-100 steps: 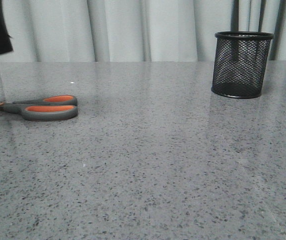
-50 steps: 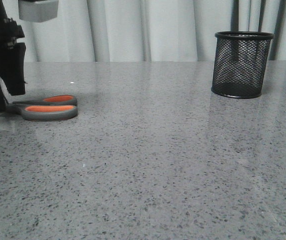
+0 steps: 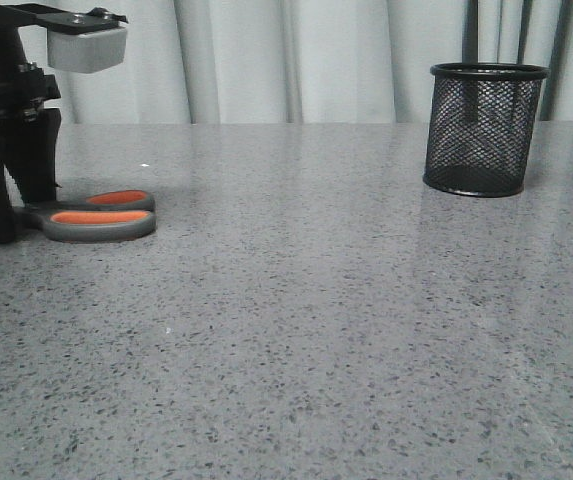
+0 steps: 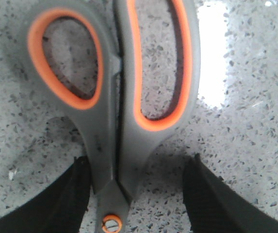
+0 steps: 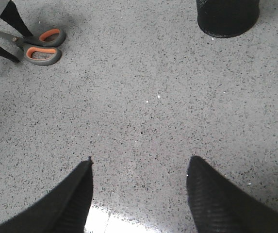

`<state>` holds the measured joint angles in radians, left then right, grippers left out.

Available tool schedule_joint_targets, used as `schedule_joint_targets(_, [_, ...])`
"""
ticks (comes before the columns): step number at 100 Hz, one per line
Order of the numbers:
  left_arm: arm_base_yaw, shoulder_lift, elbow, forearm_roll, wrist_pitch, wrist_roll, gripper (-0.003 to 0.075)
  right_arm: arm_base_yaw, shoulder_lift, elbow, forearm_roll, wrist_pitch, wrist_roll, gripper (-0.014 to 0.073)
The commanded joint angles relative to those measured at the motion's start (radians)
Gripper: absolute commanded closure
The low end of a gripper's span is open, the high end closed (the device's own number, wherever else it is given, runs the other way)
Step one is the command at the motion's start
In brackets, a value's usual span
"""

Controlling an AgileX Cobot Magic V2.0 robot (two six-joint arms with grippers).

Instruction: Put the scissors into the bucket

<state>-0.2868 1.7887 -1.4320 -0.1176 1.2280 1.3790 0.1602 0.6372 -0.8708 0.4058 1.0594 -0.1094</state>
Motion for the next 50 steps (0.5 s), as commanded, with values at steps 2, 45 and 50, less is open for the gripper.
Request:
schedule_joint_targets(2, [-0.006,-0.017,-0.022,-0.024,-0.004,0.007,0.0325,0.003,0.009,-0.032,0.027,-0.045,-0.008,0.0209])
schedule_joint_targets(45, [-0.006,-0.002,-0.022,-0.024,-0.006,0.015,0.0524,0.003,0.009,-0.032,0.027,-0.037,-0.008,0.0209])
schedule_joint_targets(50, [-0.006,-0.002,-0.022,-0.024,-0.006,0.006,0.0598,0.003,0.009,-0.032,0.027,-0.037,-0.008,0.0209])
